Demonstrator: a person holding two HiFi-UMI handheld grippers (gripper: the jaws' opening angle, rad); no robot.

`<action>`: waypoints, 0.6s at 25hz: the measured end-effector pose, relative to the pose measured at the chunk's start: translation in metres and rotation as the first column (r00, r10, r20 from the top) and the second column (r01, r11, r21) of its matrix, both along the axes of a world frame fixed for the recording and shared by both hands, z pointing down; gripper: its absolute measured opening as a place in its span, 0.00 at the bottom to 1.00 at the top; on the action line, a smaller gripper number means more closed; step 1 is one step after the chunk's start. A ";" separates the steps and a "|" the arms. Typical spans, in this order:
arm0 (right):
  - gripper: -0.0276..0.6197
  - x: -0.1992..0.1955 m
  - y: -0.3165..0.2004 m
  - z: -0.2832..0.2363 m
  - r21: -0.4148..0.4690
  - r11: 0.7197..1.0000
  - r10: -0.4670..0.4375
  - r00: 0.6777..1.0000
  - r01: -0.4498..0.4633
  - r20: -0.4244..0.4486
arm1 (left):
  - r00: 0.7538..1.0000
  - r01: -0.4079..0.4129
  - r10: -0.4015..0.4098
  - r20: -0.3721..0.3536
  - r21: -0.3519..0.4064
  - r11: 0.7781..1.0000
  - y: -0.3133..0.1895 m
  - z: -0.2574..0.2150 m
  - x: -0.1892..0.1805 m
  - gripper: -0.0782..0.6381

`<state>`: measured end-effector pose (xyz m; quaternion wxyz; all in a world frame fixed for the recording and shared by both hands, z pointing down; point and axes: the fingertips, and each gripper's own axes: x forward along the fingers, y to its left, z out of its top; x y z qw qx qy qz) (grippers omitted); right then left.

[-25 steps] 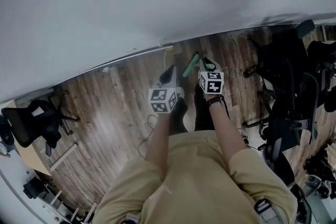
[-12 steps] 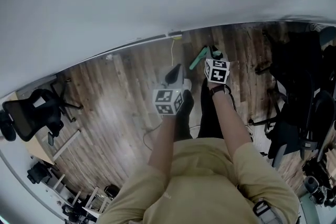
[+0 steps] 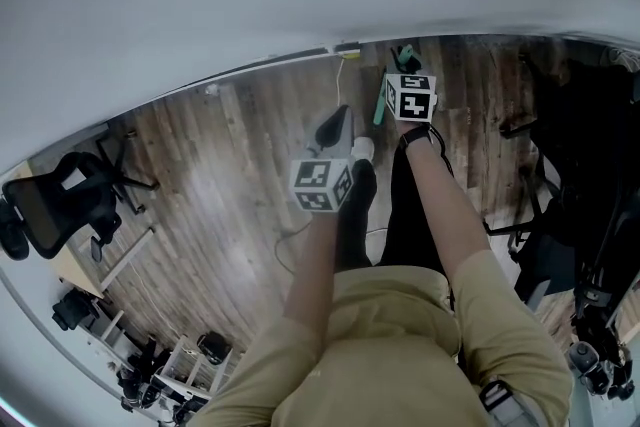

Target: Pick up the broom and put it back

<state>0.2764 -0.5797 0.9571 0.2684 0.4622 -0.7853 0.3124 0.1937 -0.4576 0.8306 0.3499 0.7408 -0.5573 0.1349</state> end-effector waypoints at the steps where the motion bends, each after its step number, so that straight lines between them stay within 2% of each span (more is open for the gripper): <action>1: 0.14 -0.004 -0.001 0.003 -0.010 1.000 -0.010 1.000 0.010 0.000 | 1.000 0.002 -0.002 0.001 -0.003 1.000 0.002 0.002 -0.001 0.11; 15: 0.18 -0.033 -0.018 0.037 -0.069 0.995 -0.066 0.998 0.067 0.024 | 0.999 0.039 -0.039 0.001 -0.035 0.999 0.023 0.024 -0.019 0.11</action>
